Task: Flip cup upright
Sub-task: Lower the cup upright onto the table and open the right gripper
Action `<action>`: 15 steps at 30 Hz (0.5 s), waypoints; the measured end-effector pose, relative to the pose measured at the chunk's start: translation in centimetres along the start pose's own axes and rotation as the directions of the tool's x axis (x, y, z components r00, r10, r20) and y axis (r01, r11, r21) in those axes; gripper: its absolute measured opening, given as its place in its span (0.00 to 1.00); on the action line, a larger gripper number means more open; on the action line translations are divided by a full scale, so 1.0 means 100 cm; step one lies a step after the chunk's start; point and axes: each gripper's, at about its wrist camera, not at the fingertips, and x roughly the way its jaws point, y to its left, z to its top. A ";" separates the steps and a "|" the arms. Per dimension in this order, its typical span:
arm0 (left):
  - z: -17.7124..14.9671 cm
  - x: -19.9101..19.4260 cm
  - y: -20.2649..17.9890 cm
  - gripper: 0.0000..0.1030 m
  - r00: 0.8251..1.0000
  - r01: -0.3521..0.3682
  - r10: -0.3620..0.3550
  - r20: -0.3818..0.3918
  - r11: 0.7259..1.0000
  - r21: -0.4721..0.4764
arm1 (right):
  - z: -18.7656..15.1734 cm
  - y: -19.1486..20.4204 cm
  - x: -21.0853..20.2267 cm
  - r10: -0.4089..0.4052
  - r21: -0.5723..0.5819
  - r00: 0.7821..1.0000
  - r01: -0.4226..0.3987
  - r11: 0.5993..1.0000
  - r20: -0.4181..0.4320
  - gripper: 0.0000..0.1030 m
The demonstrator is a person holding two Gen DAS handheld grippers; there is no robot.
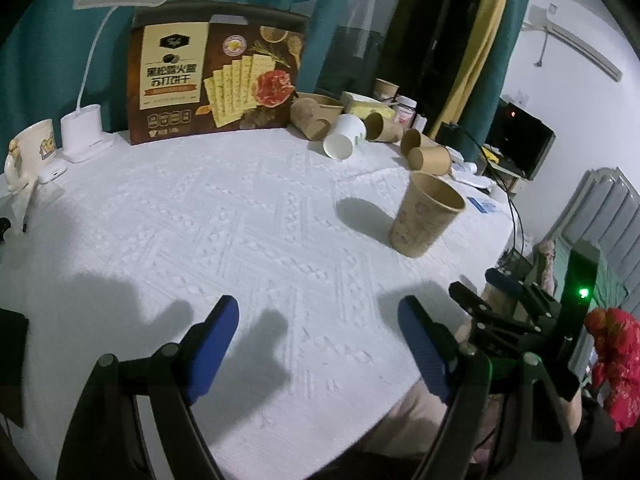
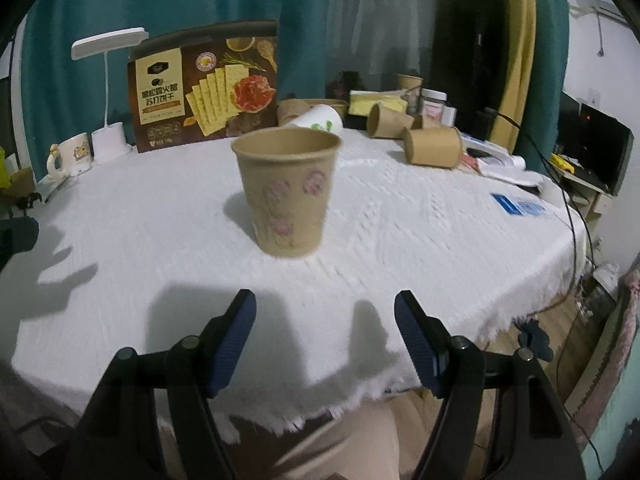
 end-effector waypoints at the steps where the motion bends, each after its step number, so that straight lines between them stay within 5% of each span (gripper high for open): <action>1: -0.001 0.000 -0.003 0.80 1.000 0.000 0.000 -0.001 1.000 0.008 | -0.003 -0.003 -0.004 -0.002 0.006 1.000 0.002 1.000 -0.002 0.67; 15: 0.001 -0.039 -0.061 0.80 0.995 0.063 -0.072 0.072 0.991 0.122 | -0.018 -0.049 -0.073 -0.032 0.112 0.999 0.030 0.993 0.014 0.67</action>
